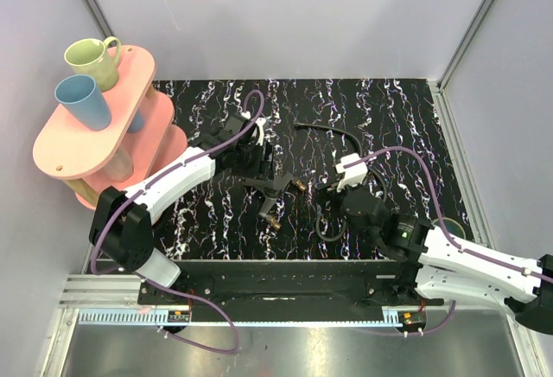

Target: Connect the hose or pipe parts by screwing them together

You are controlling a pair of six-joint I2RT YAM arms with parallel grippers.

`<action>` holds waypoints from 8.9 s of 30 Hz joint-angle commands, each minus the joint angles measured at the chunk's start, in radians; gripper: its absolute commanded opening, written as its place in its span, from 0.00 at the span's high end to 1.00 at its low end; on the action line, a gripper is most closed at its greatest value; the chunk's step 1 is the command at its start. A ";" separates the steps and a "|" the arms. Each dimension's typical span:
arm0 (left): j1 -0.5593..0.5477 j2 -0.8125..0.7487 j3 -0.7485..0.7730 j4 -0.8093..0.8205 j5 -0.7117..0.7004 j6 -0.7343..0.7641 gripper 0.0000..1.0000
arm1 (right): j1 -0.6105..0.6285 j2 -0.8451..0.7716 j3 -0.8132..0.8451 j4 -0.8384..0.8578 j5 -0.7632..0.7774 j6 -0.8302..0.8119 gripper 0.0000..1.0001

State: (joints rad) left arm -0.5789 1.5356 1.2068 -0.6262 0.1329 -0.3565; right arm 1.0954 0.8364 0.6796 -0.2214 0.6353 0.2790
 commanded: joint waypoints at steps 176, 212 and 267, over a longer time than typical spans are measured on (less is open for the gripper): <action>0.037 -0.129 0.043 0.178 0.303 -0.190 0.34 | -0.453 0.506 0.086 0.774 -1.226 -0.406 1.00; 0.036 -0.127 0.031 0.157 0.413 -0.259 1.00 | -0.453 0.500 0.043 0.834 -1.168 -0.396 0.76; 0.047 -0.285 0.140 0.049 0.195 -0.170 1.00 | -0.882 0.649 0.201 0.886 -1.387 -0.138 0.28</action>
State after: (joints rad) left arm -0.5354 1.2942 1.3479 -0.6548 0.2646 -0.5320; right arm 0.1905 1.5795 1.0603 0.3172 -0.2802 0.0837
